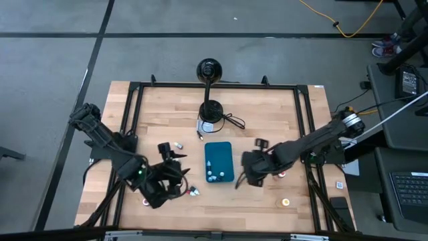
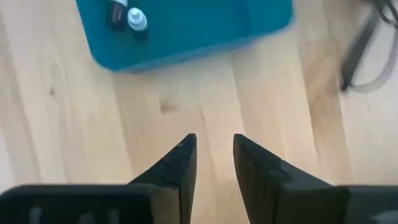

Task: Pick & Place food coloring
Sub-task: Put the orange big food coloring bottle into the bin

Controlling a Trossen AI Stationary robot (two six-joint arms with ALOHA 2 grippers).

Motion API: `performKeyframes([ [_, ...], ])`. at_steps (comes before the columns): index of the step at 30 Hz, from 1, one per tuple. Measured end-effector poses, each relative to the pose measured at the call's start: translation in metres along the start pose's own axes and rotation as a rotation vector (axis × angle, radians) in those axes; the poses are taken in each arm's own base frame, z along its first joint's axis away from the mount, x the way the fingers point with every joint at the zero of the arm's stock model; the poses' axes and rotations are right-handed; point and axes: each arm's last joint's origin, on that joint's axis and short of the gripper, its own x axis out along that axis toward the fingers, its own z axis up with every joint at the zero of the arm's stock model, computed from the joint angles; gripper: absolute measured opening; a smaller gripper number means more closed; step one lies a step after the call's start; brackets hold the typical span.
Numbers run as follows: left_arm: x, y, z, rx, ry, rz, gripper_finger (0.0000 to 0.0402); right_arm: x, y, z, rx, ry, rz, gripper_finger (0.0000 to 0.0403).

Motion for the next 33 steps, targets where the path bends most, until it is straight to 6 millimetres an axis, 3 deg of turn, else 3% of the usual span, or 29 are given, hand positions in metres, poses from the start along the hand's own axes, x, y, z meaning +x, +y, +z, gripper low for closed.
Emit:
performKeyframes([
  [8,-0.014,-0.006,-0.007,-0.049,-0.041,0.009,0.0232,-0.059,-0.011,-0.025,0.123,-0.108,0.113,0.0109],
  [14,-0.017,-0.008,-0.009,-0.077,-0.037,-0.014,0.0231,-0.083,-0.018,-0.042,0.233,-0.087,0.189,0.0148],
  [22,-0.018,-0.009,-0.010,-0.121,-0.018,-0.036,0.0231,-0.091,-0.014,-0.063,0.236,0.054,0.224,0.0216],
  [28,-0.017,-0.011,-0.010,-0.123,-0.011,-0.037,0.0231,-0.087,-0.002,-0.076,0.158,0.041,0.177,0.0221],
  [33,-0.016,-0.012,-0.011,-0.127,0.003,-0.050,0.0231,-0.070,0.003,-0.096,0.130,0.059,0.103,0.0215],
])
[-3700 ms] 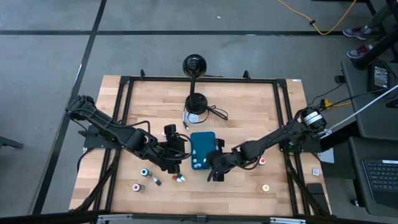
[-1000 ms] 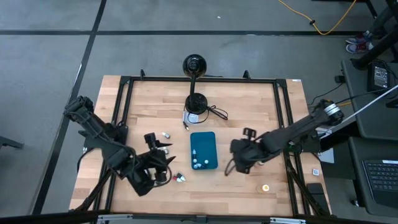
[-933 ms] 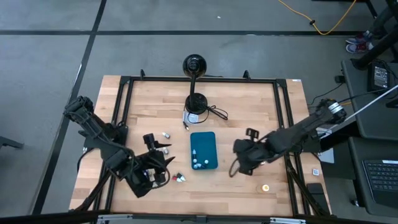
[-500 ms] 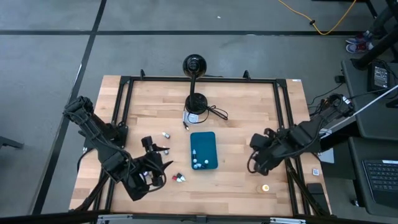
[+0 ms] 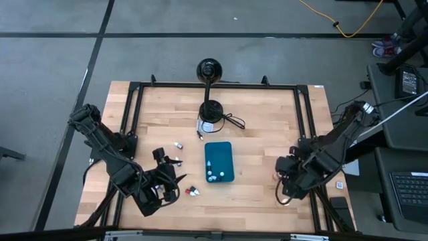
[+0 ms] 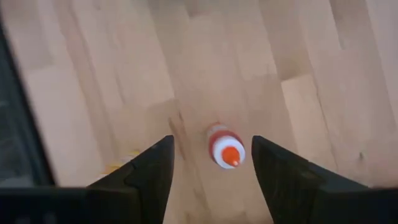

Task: Pick & Place food coloring
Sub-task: Put the orange big food coloring bottle into the bin

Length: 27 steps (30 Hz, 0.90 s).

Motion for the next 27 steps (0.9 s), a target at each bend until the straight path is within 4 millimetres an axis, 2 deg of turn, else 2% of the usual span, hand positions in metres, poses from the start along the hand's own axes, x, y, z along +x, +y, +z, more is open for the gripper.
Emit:
performKeyframes([
  [16,0.003,-0.005,-0.003,-0.002,0.009,0.003,0.0231,0.060,-0.005,-0.031,0.007,0.027,-0.046,0.0213],
  [27,0.009,-0.013,-0.009,0.008,0.033,0.009,0.0231,0.074,-0.010,-0.038,0.023,0.037,-0.068,0.0213],
])
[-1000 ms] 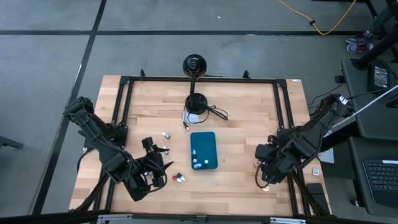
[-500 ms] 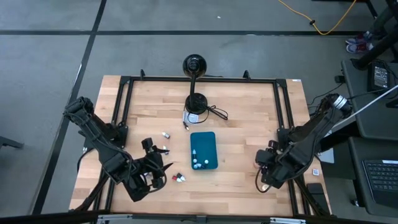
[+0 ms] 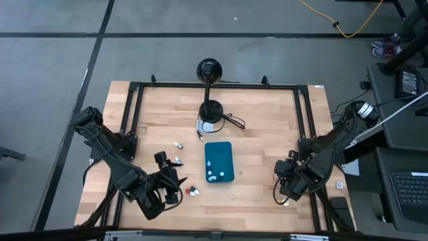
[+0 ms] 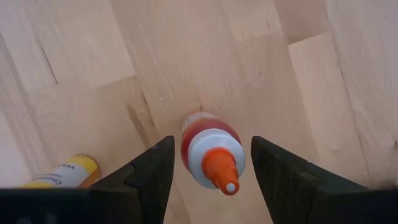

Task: Pick & Place food coloring
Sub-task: Put the orange big food coloring bottle into the bin

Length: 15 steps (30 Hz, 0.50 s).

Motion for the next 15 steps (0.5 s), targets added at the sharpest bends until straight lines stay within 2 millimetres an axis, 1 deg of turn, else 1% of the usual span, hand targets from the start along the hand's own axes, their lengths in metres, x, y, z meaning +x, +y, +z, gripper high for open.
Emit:
performKeyframes([
  [4,0.0000,0.0000,0.0000,0.000,0.000,0.000,0.0231,0.0001,-0.0001,-0.0001,0.004,0.000,-0.001,0.0213],
  [6,0.0000,0.0000,0.0000,0.000,0.000,0.000,0.0231,0.0001,-0.0002,-0.0001,0.011,0.001,-0.001,0.0206],
  [8,0.0000,0.0000,0.0000,-0.001,0.000,-0.001,0.0231,0.0001,-0.0002,-0.0004,0.021,0.009,0.001,0.0190],
  [13,0.0000,0.0000,0.0000,0.000,0.001,-0.001,0.0231,-0.0001,0.0006,-0.0019,0.020,0.036,0.015,0.0130],
  [15,0.0000,0.0000,0.0000,0.000,0.001,-0.001,0.0231,-0.0005,0.0011,-0.0027,0.017,0.034,0.017,0.0121],
])
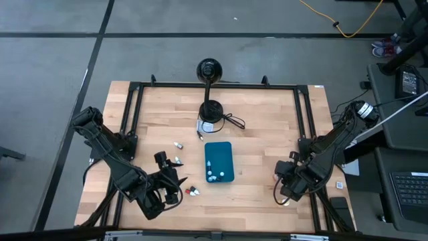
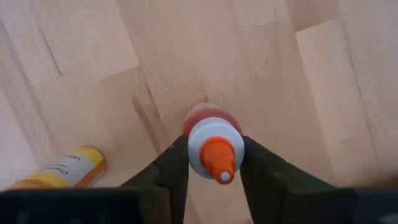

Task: Pick & Place food coloring
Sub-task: Put the orange big food coloring bottle into the bin

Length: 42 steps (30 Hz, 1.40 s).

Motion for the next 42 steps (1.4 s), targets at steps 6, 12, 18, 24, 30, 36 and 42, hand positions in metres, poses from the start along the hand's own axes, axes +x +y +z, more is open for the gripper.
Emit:
performKeyframes([
  [6,0.000,0.000,0.000,0.000,0.000,0.000,0.0231,0.000,0.003,0.001,0.006,-0.008,0.033,0.0121],
  [12,0.000,0.000,0.000,0.000,0.000,0.000,0.0231,0.000,0.003,0.004,0.020,-0.031,0.035,0.0127],
  [18,0.000,0.000,0.000,0.000,0.000,0.000,0.0231,-0.007,0.005,0.017,0.013,-0.063,0.056,0.0122],
  [24,0.000,0.000,0.000,0.000,0.000,0.000,0.0231,-0.033,0.009,0.047,-0.026,-0.163,0.106,0.0122],
  [30,0.000,0.000,0.000,0.000,0.000,0.000,0.0231,-0.068,0.003,0.086,-0.072,-0.281,0.145,0.0122],
  [36,0.000,0.000,0.000,0.000,0.000,0.000,0.0231,-0.102,-0.012,0.122,-0.136,-0.419,0.140,0.0122],
  [42,0.000,0.000,0.000,0.000,0.000,0.000,0.0231,-0.108,-0.025,0.160,-0.204,-0.446,0.111,0.0122],
])
